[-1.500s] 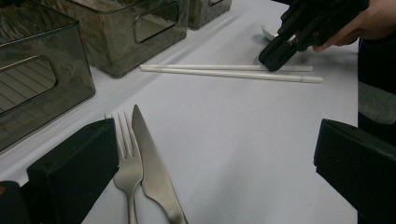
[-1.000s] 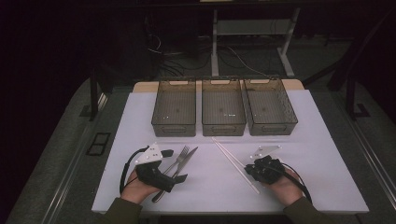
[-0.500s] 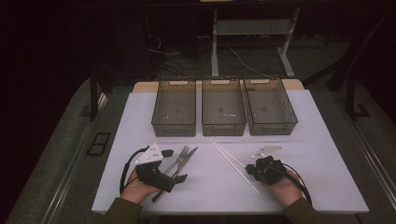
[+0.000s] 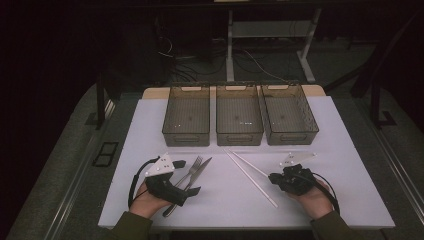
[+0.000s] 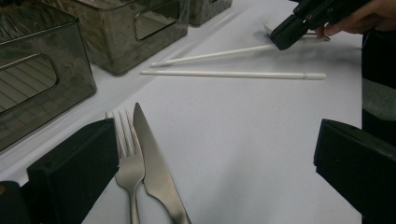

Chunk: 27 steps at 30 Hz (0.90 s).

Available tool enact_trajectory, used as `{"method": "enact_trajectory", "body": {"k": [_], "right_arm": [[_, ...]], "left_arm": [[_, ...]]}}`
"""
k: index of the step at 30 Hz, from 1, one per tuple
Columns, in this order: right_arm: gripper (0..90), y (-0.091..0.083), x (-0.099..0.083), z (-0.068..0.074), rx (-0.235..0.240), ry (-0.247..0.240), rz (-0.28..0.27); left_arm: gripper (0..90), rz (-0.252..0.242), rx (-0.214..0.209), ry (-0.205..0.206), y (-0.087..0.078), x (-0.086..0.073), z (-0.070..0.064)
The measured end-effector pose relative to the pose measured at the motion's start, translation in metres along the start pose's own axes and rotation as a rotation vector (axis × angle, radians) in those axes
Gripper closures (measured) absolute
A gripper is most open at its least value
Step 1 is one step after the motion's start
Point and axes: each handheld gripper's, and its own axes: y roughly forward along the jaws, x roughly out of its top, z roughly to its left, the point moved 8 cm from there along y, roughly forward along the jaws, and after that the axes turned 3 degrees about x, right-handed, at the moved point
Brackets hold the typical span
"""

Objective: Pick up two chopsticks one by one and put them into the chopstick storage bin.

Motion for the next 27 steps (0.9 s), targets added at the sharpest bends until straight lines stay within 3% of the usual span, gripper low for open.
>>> {"method": "enact_trajectory", "body": {"k": [10,16,27], "right_arm": [[84.6,-0.016,0.004,-0.003,0.026,0.005,-0.039],[84.6,-0.027,0.010,-0.003,0.069,0.002,-0.067],[84.6,-0.032,0.029,-0.005,0.094,0.007,-0.109]], "left_arm": [[0.0,-0.001,-0.002,0.003,0.000,0.000,0.000],[0.0,0.001,0.002,0.012,0.001,-0.002,0.000],[0.0,-0.006,-0.003,0.027,0.004,-0.006,0.001]]}}
